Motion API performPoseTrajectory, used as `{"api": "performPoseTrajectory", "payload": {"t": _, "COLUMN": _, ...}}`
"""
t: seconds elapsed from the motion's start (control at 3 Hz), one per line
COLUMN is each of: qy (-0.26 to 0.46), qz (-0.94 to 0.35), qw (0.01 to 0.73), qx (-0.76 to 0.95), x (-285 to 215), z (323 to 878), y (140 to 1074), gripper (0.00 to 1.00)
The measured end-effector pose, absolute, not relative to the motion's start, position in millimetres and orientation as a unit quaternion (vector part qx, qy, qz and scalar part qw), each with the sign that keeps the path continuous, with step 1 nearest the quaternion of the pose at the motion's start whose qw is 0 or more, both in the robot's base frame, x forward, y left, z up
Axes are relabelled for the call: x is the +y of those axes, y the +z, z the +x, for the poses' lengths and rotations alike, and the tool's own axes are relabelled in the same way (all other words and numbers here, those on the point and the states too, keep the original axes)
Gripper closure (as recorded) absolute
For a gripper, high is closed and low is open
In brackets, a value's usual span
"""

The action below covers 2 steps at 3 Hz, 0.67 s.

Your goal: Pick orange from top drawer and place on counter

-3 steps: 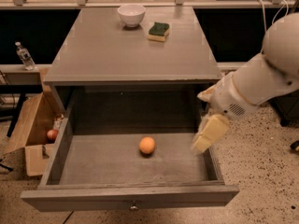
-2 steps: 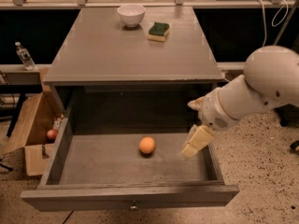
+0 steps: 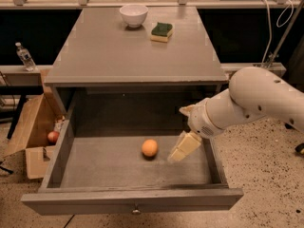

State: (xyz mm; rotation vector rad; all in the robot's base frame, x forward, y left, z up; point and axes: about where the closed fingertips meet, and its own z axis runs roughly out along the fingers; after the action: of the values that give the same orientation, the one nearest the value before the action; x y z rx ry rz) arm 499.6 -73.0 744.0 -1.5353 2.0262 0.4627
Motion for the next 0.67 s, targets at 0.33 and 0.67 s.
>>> {"api": "performPoseTrajectory", "payload": {"t": 0.33, "qy": 0.168, "qz": -0.566, "qw": 0.271, "qx": 0.760, "x": -70, "z": 506, "y": 724, "gripper": 0.00}}
{"api": "performPoseTrajectory", "payload": {"t": 0.67, "qy": 0.154, "qz": -0.562, "qw": 0.264, "qx": 0.768, "x": -63, "z": 519, "y": 688, "gripper": 0.00}}
